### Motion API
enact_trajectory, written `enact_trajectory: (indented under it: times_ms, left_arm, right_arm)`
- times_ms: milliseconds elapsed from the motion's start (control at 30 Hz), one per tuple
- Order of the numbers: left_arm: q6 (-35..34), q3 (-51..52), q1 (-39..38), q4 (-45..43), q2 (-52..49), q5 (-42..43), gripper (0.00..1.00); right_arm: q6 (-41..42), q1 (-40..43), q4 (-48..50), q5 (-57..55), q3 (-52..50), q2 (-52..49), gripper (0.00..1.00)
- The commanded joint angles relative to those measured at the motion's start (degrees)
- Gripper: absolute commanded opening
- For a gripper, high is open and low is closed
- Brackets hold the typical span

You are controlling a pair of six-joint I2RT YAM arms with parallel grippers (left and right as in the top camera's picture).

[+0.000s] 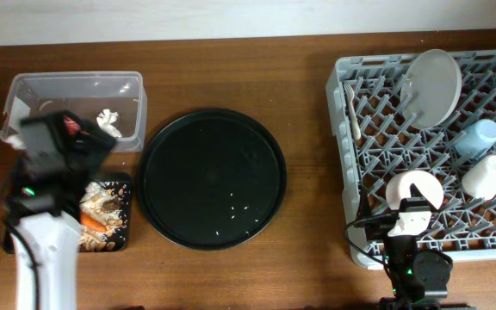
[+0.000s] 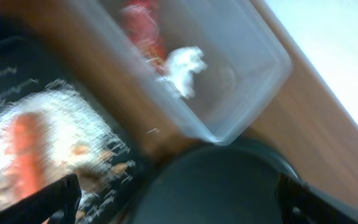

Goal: Sort waste into correct bins and load items into the dishwasher rack

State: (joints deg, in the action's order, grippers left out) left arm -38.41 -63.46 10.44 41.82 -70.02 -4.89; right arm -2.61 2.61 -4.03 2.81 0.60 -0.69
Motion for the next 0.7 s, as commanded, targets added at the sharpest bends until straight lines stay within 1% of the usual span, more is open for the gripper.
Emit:
enact_trajectory:
  times_ms: [0, 100, 133, 200, 267, 400, 500, 567, 633, 667]
  left_arm:
    - [8.6, 12.9, -4.5, -12.9, 7.8, 2.6, 0.99]
    - [8.8, 23.3, -5.5, -23.6, 13.0, 3.3, 0.99]
    - [9.0, 29.4, -5.5, -29.6, 16.3, 4.9, 0.99]
    - [12.0, 34.4, -5.5, -34.3, 19.1, 7.1, 0.99]
    - [14.7, 38.8, -5.5, -38.6, 21.8, 8.5, 0.99]
    - [18.2, 46.9, -5.5, -46.2, 27.9, 8.3, 0.99]
    - [21.9, 53.3, -5.5, -53.0, 33.9, 8.4, 0.99]
    - [22.9, 58.0, -5.5, -56.8, 38.5, 8.4, 0.99]
    - [22.9, 62.1, -5.5, -59.4, 42.8, 8.4, 0.99]
    - [22.9, 63.0, -5.7, -57.9, 45.1, 8.7, 0.99]
  right_arm:
    - [-0.2, 0.4, -0.3, -0.5, -0.3, 0.5, 0.99]
    - [-0.2, 0.4, -0.3, -0.5, -0.3, 0.5, 0.99]
    - [-0.2, 0.4, -0.3, -0.5, -0.3, 0.5, 0.99]
    - [-0.2, 0.4, -0.3, -0.5, -0.3, 0.5, 0.99]
    - [-0.2, 0.4, -0.3, -0.5, -0.3, 0.5, 0.99]
    - [-0.2, 0.4, -0.3, -0.5, -0.3, 0.5, 0.99]
    - [-0.2, 0.4, -0.3, -0.5, -0.3, 0.5, 0.99]
    - [-0.2, 0.4, -0.3, -0.5, -0.3, 0.5, 0.99]
    - [-0.2, 0.4, -0.3, -0.5, -0.3, 0.5, 0.99]
    - [-0.2, 0.4, -0.3, -0.5, -0.3, 0.5, 0.99]
